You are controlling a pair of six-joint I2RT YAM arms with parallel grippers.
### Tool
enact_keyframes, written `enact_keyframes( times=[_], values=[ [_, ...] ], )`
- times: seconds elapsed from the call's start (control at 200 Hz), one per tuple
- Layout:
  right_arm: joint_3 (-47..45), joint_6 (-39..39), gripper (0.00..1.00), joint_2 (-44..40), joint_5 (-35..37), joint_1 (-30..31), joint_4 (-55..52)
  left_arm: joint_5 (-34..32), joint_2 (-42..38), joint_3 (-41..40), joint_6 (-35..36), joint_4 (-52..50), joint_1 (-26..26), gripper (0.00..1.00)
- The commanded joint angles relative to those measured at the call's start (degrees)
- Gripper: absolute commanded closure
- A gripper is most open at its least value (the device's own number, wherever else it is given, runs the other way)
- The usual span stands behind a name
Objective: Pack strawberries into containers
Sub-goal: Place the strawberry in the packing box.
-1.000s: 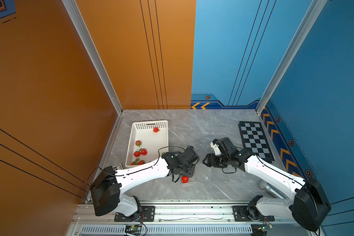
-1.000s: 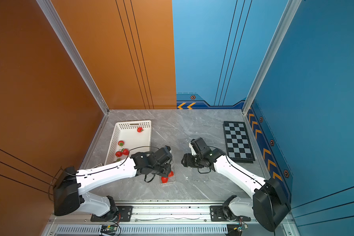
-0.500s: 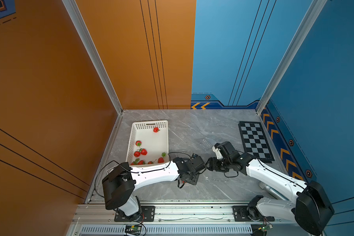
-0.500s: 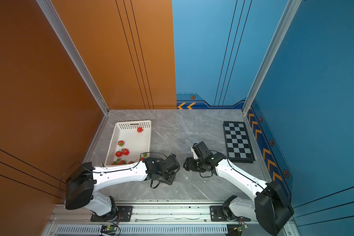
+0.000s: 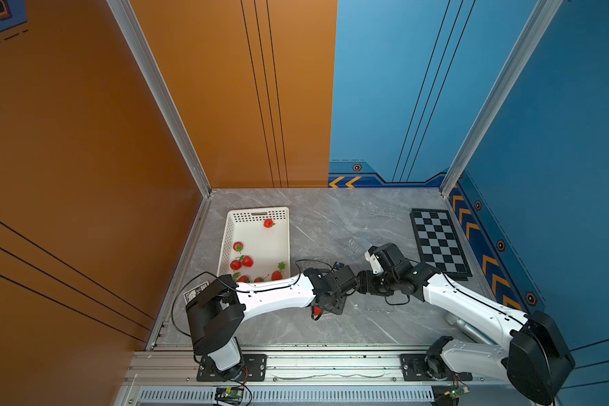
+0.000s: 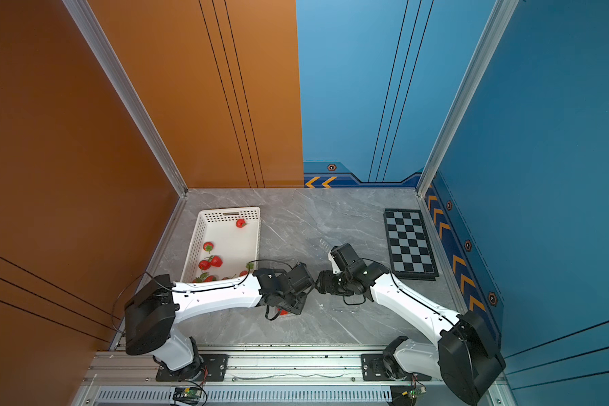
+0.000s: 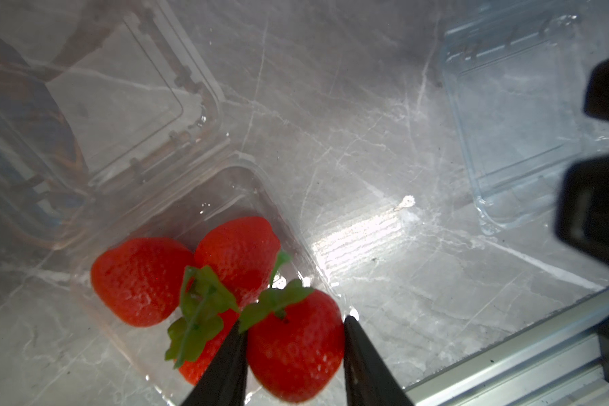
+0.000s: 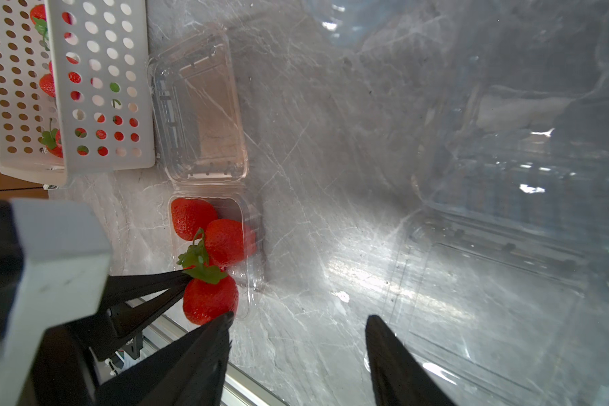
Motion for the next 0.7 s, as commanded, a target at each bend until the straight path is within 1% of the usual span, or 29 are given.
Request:
enact_keyframes(
  times=[0.0,0.22,0.345,0.455,0.696],
  values=[
    [-0.4,0.75,0.36,0.6,-0.22,0.31,1.12,-0.44,1.36,0.81,0.95,-0.53,0.61,0.6],
    [-0.35,0.74,0.36,0.95,-0.33,0.32,1.17,-0.76,2.0,0.68,1.09,-0.5,1.03,0.59],
    [-0.26,0.72,0.36,1.04,-0.4,0.43,1.18,-0.53,2.04,0.62,1.0,-0.54,1.19,0.51],
    [-0.09,0.71,0.36,1.12,-0.56,0.43,1.23,-0.52,2.02,0.61,0.94,-0.52,1.14,0.46],
    [-0.01,0.89,0.36,1.15,-0.63,0.79,1.14,-1.02,1.01,0.52,1.09,-0.63,1.22,0.45]
  ],
)
